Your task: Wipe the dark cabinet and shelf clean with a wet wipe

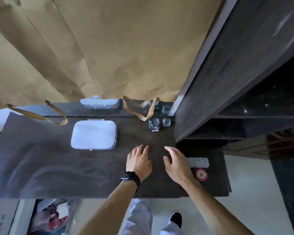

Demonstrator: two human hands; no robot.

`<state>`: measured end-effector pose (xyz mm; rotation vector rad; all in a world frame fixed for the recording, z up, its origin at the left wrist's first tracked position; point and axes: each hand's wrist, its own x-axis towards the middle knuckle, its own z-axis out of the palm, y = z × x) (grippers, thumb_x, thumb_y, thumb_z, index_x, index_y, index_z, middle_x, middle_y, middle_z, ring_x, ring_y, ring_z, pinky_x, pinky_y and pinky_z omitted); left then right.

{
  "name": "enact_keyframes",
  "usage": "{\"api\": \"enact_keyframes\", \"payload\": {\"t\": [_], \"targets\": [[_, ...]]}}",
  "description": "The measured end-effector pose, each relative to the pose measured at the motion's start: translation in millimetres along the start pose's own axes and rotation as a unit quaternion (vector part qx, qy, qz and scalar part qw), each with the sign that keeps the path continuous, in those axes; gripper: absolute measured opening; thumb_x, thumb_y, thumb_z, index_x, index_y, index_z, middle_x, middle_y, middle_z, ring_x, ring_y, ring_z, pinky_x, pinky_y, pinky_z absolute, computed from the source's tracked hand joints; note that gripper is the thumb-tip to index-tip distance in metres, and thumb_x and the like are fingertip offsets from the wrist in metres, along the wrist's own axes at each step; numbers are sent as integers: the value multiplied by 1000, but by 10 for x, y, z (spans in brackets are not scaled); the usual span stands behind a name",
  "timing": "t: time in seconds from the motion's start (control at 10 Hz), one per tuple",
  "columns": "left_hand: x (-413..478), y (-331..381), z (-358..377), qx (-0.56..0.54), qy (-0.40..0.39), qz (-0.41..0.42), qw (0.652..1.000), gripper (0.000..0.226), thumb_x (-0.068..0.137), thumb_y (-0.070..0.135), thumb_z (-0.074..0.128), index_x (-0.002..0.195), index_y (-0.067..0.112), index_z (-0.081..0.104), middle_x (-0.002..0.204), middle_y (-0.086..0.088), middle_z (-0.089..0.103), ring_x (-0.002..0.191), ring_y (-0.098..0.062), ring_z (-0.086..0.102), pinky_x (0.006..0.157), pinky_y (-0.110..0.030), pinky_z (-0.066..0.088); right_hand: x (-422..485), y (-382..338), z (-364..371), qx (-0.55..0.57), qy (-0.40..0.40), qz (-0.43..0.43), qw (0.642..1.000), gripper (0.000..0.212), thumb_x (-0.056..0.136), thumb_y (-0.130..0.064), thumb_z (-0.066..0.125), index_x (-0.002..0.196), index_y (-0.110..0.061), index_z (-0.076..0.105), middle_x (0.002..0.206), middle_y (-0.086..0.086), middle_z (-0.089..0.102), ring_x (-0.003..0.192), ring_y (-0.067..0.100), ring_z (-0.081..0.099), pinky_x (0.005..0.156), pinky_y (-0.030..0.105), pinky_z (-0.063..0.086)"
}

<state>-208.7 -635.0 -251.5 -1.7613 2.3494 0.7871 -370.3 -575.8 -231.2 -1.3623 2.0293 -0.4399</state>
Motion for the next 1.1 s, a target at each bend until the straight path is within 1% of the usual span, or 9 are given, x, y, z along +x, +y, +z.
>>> {"api": "enact_keyframes", "payload": {"t": [0.1, 0.2, 0.4, 0.5, 0.6, 0.7, 0.8, 0.9, 1.1], "targets": [[-305, 96, -93, 43, -34, 9, 998, 71, 93, 38, 51, 156, 27, 18, 164, -1, 18, 151, -27, 10, 121, -46, 15, -352, 130, -281, -92, -2, -75, 993, 42, 101, -28, 50, 143, -23, 51, 155, -2, 39, 145, 18, 30, 117, 32, 27], [-593, 291, -222, 49, -16, 22, 998, 72, 95, 39, 50, 156, 27, 15, 165, -2, 12, 152, -29, 5, 120, -48, 13, -649, 221, -613, -131, 22, -116, 984, 42, 103, -30, 46, 144, -26, 49, 159, -4, 33, 149, 17, 20, 118, 32, 22], [-941, 928, -555, 51, 111, 96, 988, 69, 96, 35, 48, 157, 24, 18, 165, -3, 15, 152, -23, 7, 122, -45, 14, -1038, 287, -1451, -142, 164, -194, 957, 40, 99, -25, 55, 139, -20, 57, 154, 1, 43, 147, 21, 31, 119, 36, 29], [-1037, 1380, -788, 44, 220, 178, 958, 68, 92, 29, 53, 154, 17, 29, 161, -9, 25, 151, -26, 18, 121, -44, 21, -1111, 319, -1908, -134, 243, -206, 938, 45, 98, -24, 57, 143, -17, 52, 156, 3, 40, 147, 19, 30, 118, 34, 28], [-1057, 1848, -986, 28, 302, 262, 916, 72, 87, 26, 57, 154, 16, 31, 161, -8, 25, 150, -26, 19, 121, -43, 20, -1091, 360, -2311, -149, 279, -185, 930, 58, 99, -28, 54, 152, -14, 36, 163, 4, 24, 151, 18, 19, 121, 35, 23], [-989, 2233, -1126, 63, 289, 276, 915, 81, 89, 31, 51, 158, 20, 12, 166, -1, 5, 152, -19, -1, 121, -39, 6, -987, 352, -2588, -201, 240, -125, 942, 72, 101, -38, 44, 159, -17, 7, 167, 2, -4, 154, 19, -2, 122, 46, 21], [-881, 2452, -1193, 111, 226, 240, 938, 88, 91, 35, 49, 158, 21, -7, 163, 4, -16, 152, -19, -10, 123, -43, 2, -891, 332, -2721, -238, 167, -72, 954, 76, 102, -42, 38, 158, -20, -10, 165, -3, -20, 152, 18, -15, 120, 55, 11], [-827, 2568, -1234, 123, 175, 189, 958, 90, 92, 38, 49, 157, 21, -11, 165, 4, -14, 152, -18, -11, 122, -49, 0, -877, 344, -2767, -251, 123, -61, 958, 80, 102, -40, 40, 156, -21, -16, 163, -5, -25, 151, 16, -19, 120, 57, 6], [-851, 2687, -1236, 118, 178, 159, 964, 91, 91, 36, 50, 157, 23, -10, 166, 7, -10, 152, -17, -10, 120, -53, -2, -924, 315, -2945, -265, 90, -82, 957, 82, 100, -40, 44, 157, -20, -11, 165, -6, -18, 151, 15, -17, 121, 54, 5]]}}
